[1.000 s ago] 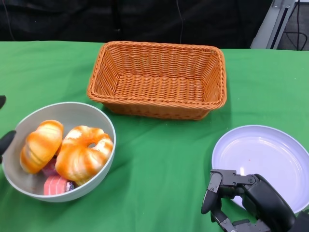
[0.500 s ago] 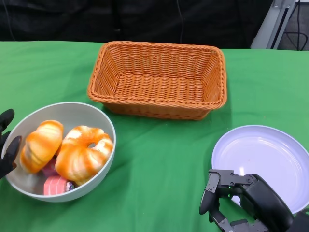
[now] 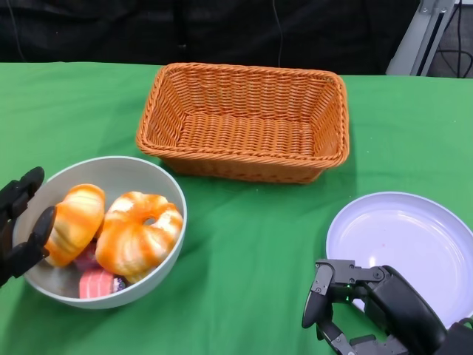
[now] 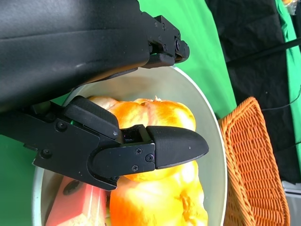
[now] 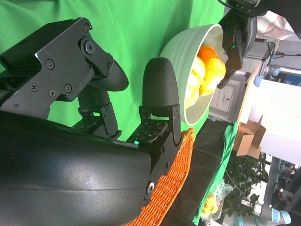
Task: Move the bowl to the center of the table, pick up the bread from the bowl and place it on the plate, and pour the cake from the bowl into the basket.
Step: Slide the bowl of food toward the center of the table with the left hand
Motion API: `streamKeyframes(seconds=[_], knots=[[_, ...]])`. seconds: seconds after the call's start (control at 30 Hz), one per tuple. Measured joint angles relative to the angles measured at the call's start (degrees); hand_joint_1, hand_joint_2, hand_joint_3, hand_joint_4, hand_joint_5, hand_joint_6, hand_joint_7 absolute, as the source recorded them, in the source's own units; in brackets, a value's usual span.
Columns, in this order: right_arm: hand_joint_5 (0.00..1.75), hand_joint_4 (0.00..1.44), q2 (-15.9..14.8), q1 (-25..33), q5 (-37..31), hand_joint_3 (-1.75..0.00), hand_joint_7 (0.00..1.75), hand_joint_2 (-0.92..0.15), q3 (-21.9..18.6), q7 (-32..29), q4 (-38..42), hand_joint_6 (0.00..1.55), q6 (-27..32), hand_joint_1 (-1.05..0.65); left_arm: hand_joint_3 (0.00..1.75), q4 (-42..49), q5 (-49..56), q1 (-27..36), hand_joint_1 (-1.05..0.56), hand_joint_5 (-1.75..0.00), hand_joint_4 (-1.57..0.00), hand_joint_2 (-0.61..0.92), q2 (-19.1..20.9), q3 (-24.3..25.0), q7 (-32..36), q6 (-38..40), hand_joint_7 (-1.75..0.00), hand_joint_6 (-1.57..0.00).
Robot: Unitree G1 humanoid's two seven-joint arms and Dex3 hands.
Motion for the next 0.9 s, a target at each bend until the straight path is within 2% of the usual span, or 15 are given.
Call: streamKeyframes(seconds=[0.4, 0.9], knots=[[1.64, 0.75, 0.0, -0.2, 0.1, -1.24, 1.38, -0.47, 0.1, 0.0, 0.0, 0.75, 0.0, 0.04, 0.7, -13.4, -0.2, 4.0, -0.84, 0.0, -0.06, 0.92, -2.5, -0.9, 2.6, 12.2, 0.0, -0.08], [1.64, 0.75, 0.0, -0.6, 0.0, -1.24, 1.38, -0.47, 0.1, -0.1, 0.2, 0.76, -0.1, 0.04, 0.7, -20.9, -0.6, 6.3, -0.81, -0.03, -0.11, 0.92, -5.6, -2.9, 5.2, 17.4, -0.01, -0.12]])
